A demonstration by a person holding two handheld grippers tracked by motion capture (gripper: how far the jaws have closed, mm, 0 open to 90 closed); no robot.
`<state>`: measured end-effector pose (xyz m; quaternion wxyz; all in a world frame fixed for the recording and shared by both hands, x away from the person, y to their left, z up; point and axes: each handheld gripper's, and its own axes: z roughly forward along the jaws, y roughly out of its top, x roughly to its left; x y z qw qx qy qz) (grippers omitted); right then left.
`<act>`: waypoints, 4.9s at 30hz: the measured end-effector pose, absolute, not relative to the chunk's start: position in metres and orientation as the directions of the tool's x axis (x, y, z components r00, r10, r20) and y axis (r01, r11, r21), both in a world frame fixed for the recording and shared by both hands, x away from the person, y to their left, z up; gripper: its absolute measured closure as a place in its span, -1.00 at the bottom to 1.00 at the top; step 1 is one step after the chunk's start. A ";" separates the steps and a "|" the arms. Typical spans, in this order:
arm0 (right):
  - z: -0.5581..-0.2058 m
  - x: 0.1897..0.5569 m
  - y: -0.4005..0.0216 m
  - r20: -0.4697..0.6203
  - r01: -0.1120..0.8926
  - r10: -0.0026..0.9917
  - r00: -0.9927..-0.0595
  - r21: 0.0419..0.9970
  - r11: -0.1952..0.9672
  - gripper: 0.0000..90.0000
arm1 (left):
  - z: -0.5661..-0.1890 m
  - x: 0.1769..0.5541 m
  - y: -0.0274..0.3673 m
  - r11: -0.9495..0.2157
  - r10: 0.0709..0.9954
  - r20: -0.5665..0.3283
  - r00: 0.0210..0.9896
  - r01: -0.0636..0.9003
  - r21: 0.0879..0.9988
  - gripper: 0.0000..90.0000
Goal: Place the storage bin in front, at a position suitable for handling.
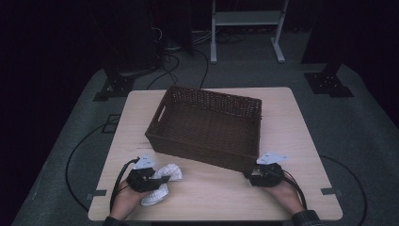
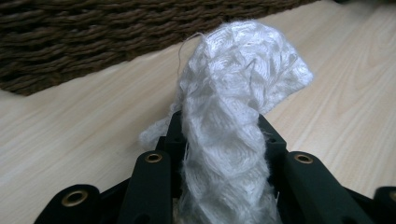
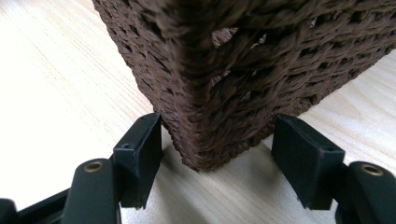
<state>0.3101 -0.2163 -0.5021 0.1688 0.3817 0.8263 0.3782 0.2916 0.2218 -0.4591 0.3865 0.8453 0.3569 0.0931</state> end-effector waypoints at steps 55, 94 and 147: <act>-0.502 0.310 -0.216 0.013 0.506 0.760 -0.650 0.754 0.420 -0.26 | -0.475 0.361 0.251 -0.404 0.821 -0.016 0.571 0.600 0.690 0.41; -0.502 0.310 -0.216 0.012 0.504 0.759 -0.652 0.754 0.422 -0.26 | -0.451 0.346 0.225 -0.373 0.776 -0.031 0.630 0.499 0.782 0.40; -0.502 0.310 -0.216 0.011 0.504 0.758 -0.652 0.754 0.422 -0.26 | -0.442 0.336 0.194 -0.393 0.722 -0.023 0.692 0.437 0.809 0.40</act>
